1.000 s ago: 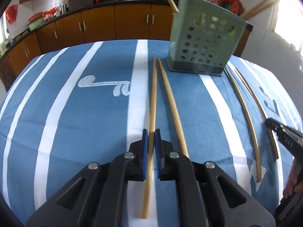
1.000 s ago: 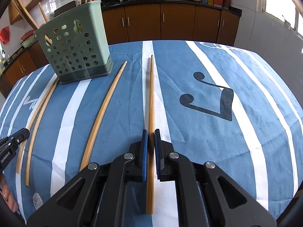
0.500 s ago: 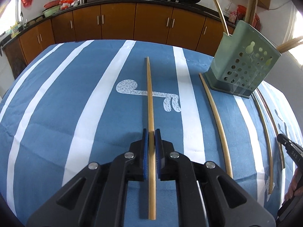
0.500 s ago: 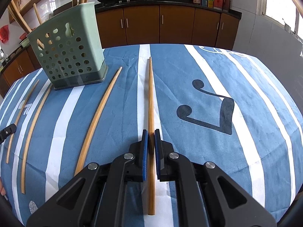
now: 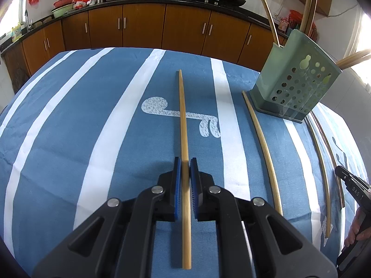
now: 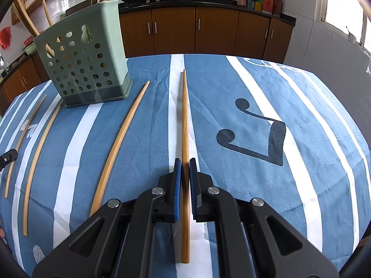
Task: Organize utensils
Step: 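Hold both grasped chopsticks just above the table cloth, then lift the right tool's chopstick into the green holder while the left tool inserts its chopstick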
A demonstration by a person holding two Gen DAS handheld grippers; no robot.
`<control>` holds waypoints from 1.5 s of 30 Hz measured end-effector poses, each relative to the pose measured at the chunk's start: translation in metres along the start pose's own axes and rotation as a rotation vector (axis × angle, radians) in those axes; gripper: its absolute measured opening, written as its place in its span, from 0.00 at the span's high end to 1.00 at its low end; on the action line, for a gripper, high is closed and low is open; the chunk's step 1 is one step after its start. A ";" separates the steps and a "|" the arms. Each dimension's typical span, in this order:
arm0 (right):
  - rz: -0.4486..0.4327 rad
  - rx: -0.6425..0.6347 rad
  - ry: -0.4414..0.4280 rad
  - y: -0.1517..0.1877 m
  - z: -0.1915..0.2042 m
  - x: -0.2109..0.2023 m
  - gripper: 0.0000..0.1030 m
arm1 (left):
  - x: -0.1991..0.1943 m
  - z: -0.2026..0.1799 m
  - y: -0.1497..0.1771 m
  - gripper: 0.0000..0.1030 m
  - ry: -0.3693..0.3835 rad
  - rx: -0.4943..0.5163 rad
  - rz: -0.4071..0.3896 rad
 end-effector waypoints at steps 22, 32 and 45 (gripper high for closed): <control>0.001 0.012 -0.010 0.000 0.000 0.001 0.92 | 0.000 -0.005 0.001 0.90 -0.028 0.044 0.006; 0.003 0.023 -0.027 0.008 -0.004 -0.006 0.92 | -0.009 -0.008 0.014 0.91 -0.057 0.075 0.011; -0.141 0.052 -0.075 -0.011 -0.014 -0.063 0.93 | -0.059 -0.006 0.000 0.93 -0.033 0.071 -0.082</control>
Point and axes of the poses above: each gripper's, at about its wrist camera, not at the fingertips, and x roughly the way its jaws point, z to its left, y to its underside, the point moved 4 cm from there along x, roughly the way its jaws point, and after that the axes turned 6 degrees about x, right-handed, at the moved point
